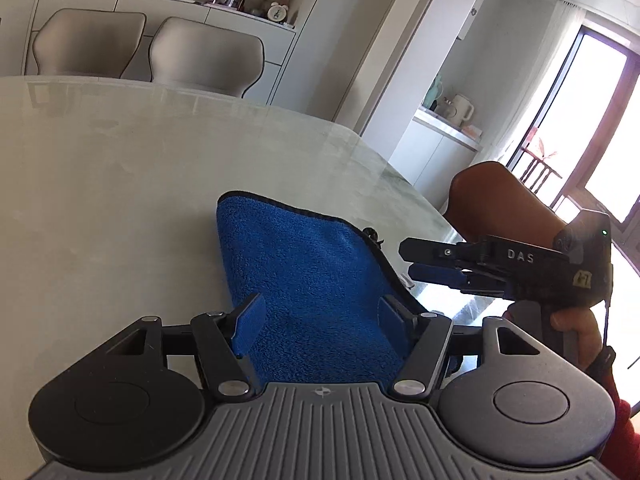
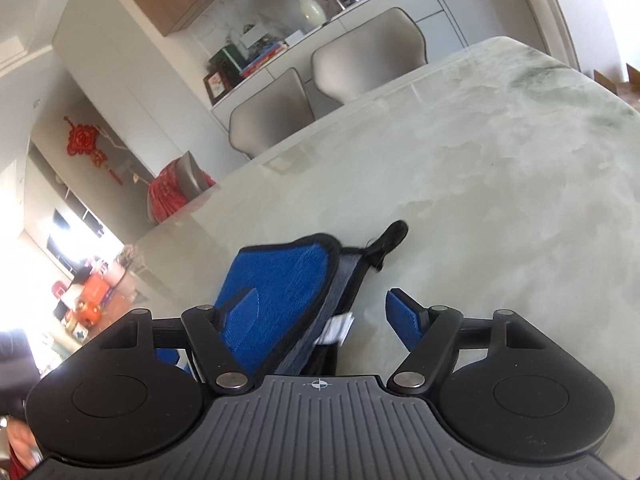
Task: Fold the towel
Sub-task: 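Grasp the folded towel edge with the right gripper, then lift and fold the towel over again with the right gripper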
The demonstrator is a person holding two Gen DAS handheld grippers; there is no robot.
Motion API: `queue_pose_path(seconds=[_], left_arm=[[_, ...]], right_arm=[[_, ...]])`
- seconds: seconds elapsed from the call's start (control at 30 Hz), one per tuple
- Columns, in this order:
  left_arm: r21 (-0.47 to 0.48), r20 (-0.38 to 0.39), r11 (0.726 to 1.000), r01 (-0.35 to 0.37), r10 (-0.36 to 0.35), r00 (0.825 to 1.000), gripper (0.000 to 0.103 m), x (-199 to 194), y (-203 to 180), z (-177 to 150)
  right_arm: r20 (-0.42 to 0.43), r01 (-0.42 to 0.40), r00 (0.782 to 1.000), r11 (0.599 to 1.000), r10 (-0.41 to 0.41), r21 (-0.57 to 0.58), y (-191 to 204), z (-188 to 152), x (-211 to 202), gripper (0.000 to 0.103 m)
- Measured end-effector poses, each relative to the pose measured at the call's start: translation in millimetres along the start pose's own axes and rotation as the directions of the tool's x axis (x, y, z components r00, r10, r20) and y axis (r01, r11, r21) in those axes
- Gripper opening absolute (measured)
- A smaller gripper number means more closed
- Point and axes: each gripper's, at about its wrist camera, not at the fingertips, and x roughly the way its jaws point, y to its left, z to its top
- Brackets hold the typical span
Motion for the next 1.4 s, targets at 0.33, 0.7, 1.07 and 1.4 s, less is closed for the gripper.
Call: queue_pose_path(seconds=[0.33,0.7,1.07,1.4], left_arm=[[0.061,-0.010,0.998,0.023,-0.023,1.000,0.069,4.6,-9.0,-11.0],[0.042,0.017,0.999,0.034,-0.035,0.999,0.070,0.3,-4.8,-8.5],[0.047,0.006,0.998,0.036,-0.037,0.999,0.073,2.4,-5.6,-11.1],[0.082,0.031,0.995,0.054,-0.057,0.998,0.076,-9.6,-7.0,-7.7]], right_arm=[[-0.027,-0.005,1.000,0.992,0.002,-0.123,18.4,7.3,29.1,0.018],[0.072,-0.014,0.996,0.914,0.047,-0.406,75.7,14.2,8.0,0.016],[-0.045,0.079,0.993,0.902,-0.109,-0.425,61.0,26.1,64.5,0.018],[-0.031,0.028,0.999,0.921,-0.044,-0.388,58.4,-9.1,-1.1,0.042]])
